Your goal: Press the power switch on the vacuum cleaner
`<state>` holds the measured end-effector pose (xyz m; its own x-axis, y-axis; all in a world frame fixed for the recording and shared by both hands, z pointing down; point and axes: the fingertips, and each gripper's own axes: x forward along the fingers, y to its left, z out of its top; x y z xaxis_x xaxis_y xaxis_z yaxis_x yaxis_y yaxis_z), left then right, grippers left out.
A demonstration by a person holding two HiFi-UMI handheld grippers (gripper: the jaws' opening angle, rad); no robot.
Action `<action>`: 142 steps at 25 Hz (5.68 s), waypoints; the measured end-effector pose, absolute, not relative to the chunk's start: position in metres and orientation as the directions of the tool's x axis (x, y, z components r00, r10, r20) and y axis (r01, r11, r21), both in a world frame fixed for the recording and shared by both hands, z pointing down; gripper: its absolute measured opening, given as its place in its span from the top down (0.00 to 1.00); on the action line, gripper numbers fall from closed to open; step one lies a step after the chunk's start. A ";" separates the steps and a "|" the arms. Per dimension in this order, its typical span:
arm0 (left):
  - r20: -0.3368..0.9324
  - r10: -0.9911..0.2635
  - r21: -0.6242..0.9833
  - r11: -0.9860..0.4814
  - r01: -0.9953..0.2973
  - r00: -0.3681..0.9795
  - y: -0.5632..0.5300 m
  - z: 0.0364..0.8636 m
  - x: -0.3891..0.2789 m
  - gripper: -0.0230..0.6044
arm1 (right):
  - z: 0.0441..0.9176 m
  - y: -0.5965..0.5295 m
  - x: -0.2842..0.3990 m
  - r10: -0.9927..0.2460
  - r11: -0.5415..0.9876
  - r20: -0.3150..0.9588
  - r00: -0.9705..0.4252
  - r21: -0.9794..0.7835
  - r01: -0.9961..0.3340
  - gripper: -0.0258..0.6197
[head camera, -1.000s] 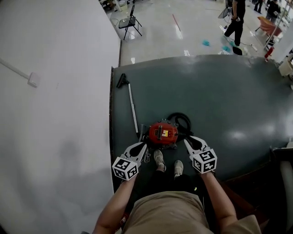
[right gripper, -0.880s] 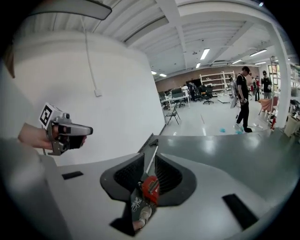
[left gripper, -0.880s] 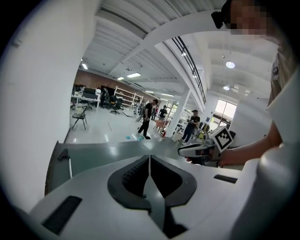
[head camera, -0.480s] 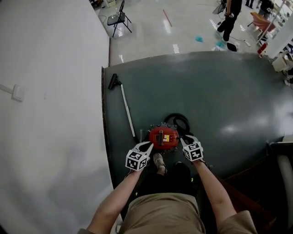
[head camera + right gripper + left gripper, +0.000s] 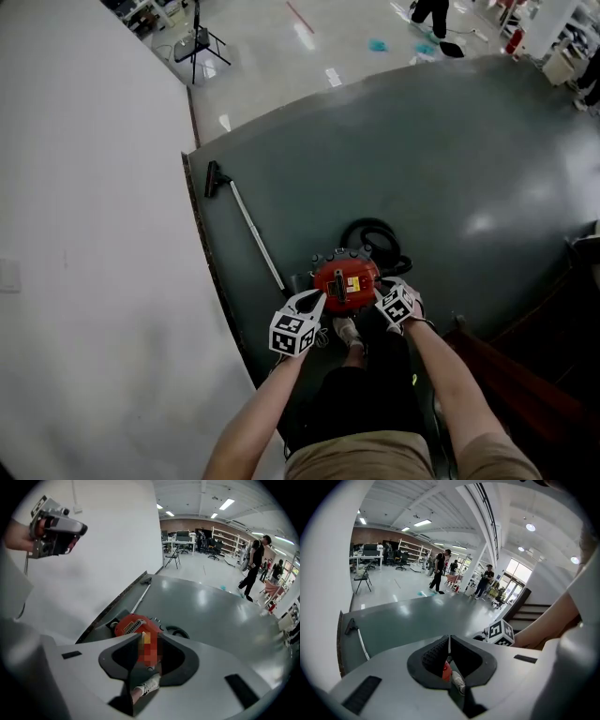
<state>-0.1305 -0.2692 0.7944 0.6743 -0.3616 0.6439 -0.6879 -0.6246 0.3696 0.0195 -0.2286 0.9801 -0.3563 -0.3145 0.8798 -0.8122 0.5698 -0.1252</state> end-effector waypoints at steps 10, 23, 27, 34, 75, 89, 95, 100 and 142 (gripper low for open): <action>0.653 -0.311 0.409 -0.622 -0.668 0.690 -0.263 0.882 -0.114 0.96 | 1.109 -0.239 0.023 -0.258 0.426 0.928 -0.270 -0.141 -0.893 0.77; 0.662 -0.285 0.446 -0.594 -0.670 0.694 -0.267 0.937 -0.107 0.96 | 1.184 -0.254 0.012 -0.212 0.400 0.957 -0.199 -0.100 -0.911 0.77; 0.655 -0.291 0.445 -0.597 -0.667 0.697 -0.268 0.948 -0.106 0.96 | 1.202 -0.248 0.009 -0.182 0.438 0.965 -0.187 -0.090 -0.894 0.77; 0.653 -0.315 0.462 -0.555 -0.692 0.688 -0.261 0.965 -0.111 0.96 | 1.210 -0.246 0.003 -0.196 0.416 0.960 -0.201 -0.104 -0.904 0.77; 0.403 -0.495 0.461 -0.617 -0.639 0.769 -0.251 0.616 -0.099 0.96 | 0.596 -0.299 0.030 -0.764 0.437 0.408 -0.500 -0.244 -0.866 0.86; 0.170 -0.615 0.327 -0.702 -0.633 0.770 -0.267 0.437 -0.039 0.96 | 0.375 -0.256 0.094 -0.688 0.662 0.193 -0.700 -0.229 -0.714 0.86; 0.045 -0.619 0.209 -0.761 -0.614 0.784 -0.252 0.359 -0.002 0.96 | 0.320 -0.227 0.139 -0.707 0.682 0.128 -0.696 -0.139 -0.718 0.86; -0.010 -0.623 0.157 -0.773 -0.615 0.782 -0.221 0.316 0.016 0.96 | 0.289 -0.200 0.187 -0.746 0.655 0.106 -0.658 -0.063 -0.753 0.86; 0.246 -0.689 0.236 -0.640 -0.731 0.682 -0.184 0.500 -0.010 0.96 | 0.518 -0.165 0.218 -0.750 0.573 0.397 -0.529 -0.009 -0.819 0.85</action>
